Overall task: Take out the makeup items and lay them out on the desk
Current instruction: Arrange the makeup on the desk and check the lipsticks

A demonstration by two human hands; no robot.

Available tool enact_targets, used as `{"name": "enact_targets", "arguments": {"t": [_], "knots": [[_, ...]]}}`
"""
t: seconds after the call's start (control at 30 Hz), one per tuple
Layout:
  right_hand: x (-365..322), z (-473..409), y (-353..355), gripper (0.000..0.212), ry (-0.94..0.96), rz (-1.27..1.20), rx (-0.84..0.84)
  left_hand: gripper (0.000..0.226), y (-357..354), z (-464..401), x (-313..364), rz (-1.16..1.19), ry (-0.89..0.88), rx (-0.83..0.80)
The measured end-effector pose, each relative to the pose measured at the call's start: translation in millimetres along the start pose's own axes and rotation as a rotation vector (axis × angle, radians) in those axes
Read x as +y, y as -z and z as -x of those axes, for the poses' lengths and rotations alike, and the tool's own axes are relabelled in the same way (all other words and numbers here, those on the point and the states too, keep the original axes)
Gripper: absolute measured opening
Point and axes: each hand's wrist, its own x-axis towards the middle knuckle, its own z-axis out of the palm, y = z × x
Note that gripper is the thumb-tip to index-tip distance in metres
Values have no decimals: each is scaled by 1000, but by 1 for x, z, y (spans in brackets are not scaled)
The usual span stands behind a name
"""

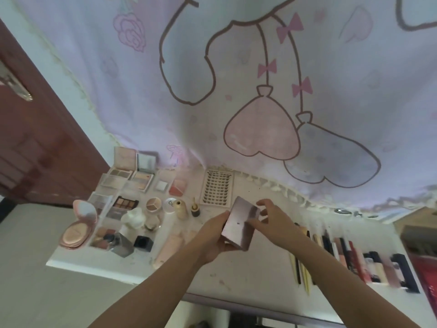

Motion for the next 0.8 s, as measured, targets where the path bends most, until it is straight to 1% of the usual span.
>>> {"name": "enact_targets", "arguments": {"t": [0.03,0.07,0.1,0.17,0.2,0.27,0.33,0.37,0.43,0.5,0.53,0.57,0.6,0.67,0.7,0.73,0.8], "knots": [[-4,-1,7,52,0,-32,-7,36,4,1,3,29,31,-40],[-9,-3,15,52,-14,-116,-49,37,7,3,6,33,58,-93],[-14,-3,20,47,-34,-208,-117,36,9,4,9,11,80,-136],[-20,-1,25,36,-62,-310,-212,32,12,7,14,-25,107,-150],[-20,-1,25,32,-69,-363,-210,33,14,7,16,1,107,-132],[-19,0,21,25,-129,-553,-149,35,21,6,18,161,70,-108],[-18,1,16,20,-241,-770,-90,32,29,8,18,331,-17,-185],[-18,2,14,19,-296,-850,-87,33,32,9,16,351,-65,-234],[-21,5,11,20,-380,-955,-155,52,33,8,12,314,-137,-273],[-23,9,10,21,-414,-1022,-246,69,28,5,9,311,-180,-209],[-24,12,10,23,-410,-996,-274,74,26,5,10,311,-201,-175],[-24,13,10,28,-372,-873,-279,76,23,5,11,298,-217,-144],[-23,13,11,35,-295,-637,-265,76,20,5,12,271,-229,-115],[-19,12,16,52,-40,-73,-193,70,18,5,11,197,-243,-75],[-20,12,17,56,86,70,-175,62,16,6,12,157,-248,-70],[-23,11,19,53,170,120,-193,52,14,6,11,118,-253,-74],[-27,10,21,37,235,129,-263,35,10,6,11,53,-253,-103]]}}
